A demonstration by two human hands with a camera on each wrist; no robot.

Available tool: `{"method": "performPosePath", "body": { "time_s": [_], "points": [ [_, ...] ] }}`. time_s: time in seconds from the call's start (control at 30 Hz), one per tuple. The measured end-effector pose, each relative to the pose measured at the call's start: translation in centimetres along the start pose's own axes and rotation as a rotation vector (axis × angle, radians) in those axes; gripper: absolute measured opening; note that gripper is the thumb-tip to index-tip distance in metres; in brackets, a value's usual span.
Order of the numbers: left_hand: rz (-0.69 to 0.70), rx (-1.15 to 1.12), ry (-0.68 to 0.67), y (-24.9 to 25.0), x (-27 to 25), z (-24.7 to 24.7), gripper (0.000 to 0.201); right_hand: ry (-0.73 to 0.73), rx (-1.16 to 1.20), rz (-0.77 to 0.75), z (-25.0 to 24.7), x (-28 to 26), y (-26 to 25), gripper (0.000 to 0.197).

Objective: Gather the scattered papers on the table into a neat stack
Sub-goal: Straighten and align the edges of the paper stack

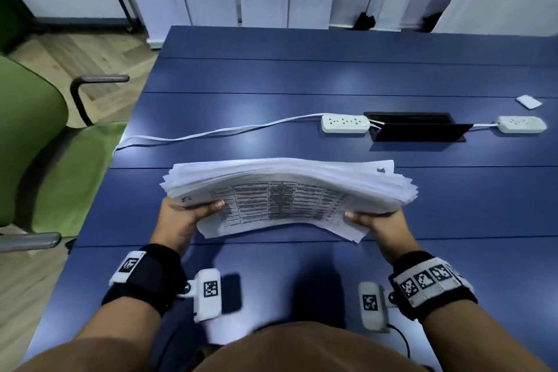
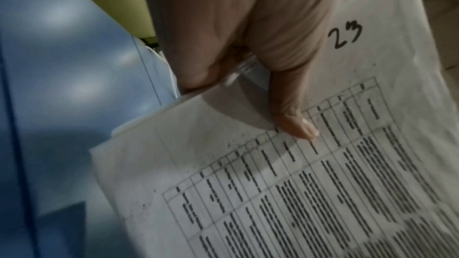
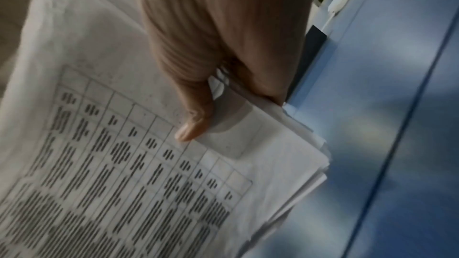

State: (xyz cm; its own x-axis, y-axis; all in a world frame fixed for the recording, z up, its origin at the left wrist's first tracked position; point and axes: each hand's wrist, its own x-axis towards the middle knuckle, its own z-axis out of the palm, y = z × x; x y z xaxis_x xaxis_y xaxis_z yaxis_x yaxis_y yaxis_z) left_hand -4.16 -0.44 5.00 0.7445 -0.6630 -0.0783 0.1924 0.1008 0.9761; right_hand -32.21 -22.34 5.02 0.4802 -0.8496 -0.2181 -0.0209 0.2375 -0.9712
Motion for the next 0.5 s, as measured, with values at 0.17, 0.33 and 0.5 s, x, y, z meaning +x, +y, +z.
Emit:
{"method": "performPosePath", "body": {
  "time_s": [0.17, 0.33, 0.5],
  "points": [
    [-0.021, 0.085, -0.124, -0.2, 0.5, -1.6, 0.072, -0.072, -0.121, -0.049, -1.3, -0.3, -1.1, 0.052],
    [-0.018, 0.041, -0.159, -0.1, 0.3, -1.4, 0.06, -0.095, -0.116, -0.113, -0.8, -1.4, -0.8, 0.056],
    [-0.05, 0.078, -0.195, -0.8, 0.4, -1.3, 0.069, -0.043, -0.108, -0.153, -0.1, -1.8, -1.4, 0.072]
  ]
}}
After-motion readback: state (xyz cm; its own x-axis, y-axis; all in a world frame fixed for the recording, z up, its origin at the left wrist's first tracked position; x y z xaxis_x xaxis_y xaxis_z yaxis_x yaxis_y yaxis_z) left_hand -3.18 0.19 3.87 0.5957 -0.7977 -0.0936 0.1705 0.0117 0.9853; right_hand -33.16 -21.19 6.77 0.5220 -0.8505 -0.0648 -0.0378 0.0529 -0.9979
